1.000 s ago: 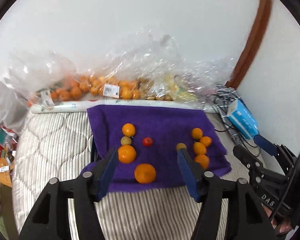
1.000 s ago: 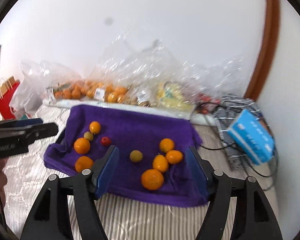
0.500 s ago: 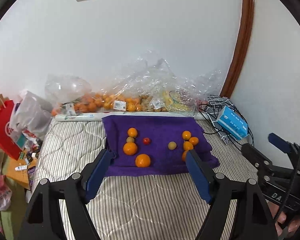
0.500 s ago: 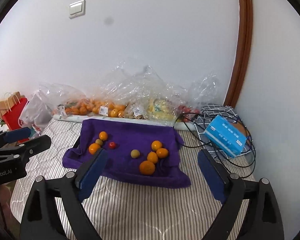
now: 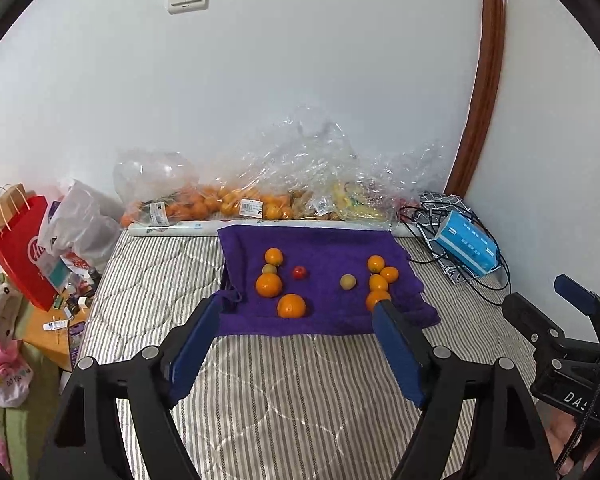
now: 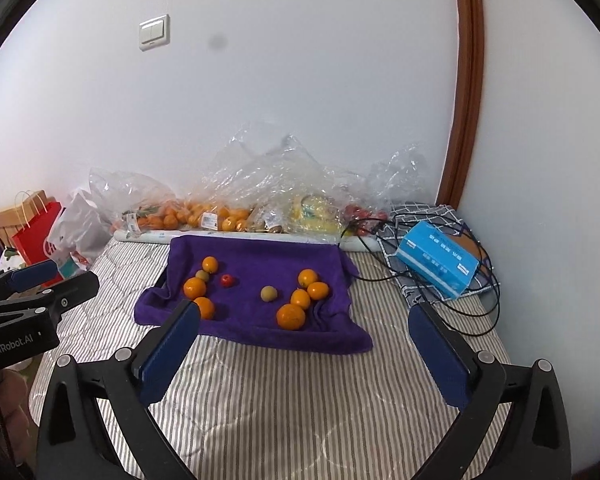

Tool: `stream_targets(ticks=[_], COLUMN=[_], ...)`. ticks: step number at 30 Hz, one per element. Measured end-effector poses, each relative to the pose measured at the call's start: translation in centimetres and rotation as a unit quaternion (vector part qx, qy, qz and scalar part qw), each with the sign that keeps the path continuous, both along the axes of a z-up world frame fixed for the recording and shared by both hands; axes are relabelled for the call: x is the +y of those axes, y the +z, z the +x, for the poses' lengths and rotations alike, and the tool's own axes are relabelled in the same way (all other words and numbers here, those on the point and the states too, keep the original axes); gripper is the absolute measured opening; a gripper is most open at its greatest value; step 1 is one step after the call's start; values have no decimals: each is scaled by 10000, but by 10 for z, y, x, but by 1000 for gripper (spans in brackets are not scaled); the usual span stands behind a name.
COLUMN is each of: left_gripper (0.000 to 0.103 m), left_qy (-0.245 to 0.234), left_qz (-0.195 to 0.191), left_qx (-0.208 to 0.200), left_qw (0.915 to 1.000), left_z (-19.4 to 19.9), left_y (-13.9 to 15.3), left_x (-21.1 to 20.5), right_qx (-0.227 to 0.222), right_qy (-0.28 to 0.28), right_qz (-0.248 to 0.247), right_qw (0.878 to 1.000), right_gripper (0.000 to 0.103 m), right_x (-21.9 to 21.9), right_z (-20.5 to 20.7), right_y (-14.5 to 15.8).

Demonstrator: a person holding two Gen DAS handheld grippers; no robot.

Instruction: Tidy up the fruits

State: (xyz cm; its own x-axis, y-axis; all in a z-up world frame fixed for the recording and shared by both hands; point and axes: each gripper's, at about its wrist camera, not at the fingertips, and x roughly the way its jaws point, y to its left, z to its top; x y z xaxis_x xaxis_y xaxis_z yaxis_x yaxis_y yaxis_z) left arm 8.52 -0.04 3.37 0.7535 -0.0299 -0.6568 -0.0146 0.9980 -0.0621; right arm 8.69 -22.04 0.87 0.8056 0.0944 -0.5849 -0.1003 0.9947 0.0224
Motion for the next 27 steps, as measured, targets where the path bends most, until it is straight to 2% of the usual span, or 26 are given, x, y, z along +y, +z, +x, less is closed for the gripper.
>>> stream_targets(ticks=[19, 27], left_gripper=[79, 80], left_qy=[33, 87], left_qz=[37, 71], left_qx=[-154, -280], left_qw=[9999, 9995], left_z=[-59, -71], left_y=[-11, -8], left_x=[-6, -4], right_qx=[-172, -268], right_qy=[73, 69], right_qz=[-8, 25], right_qw=[9998, 9996], right_gripper=[102, 102], right_x=[-3, -4], right_z=[-61, -75], right_y=[-12, -9])
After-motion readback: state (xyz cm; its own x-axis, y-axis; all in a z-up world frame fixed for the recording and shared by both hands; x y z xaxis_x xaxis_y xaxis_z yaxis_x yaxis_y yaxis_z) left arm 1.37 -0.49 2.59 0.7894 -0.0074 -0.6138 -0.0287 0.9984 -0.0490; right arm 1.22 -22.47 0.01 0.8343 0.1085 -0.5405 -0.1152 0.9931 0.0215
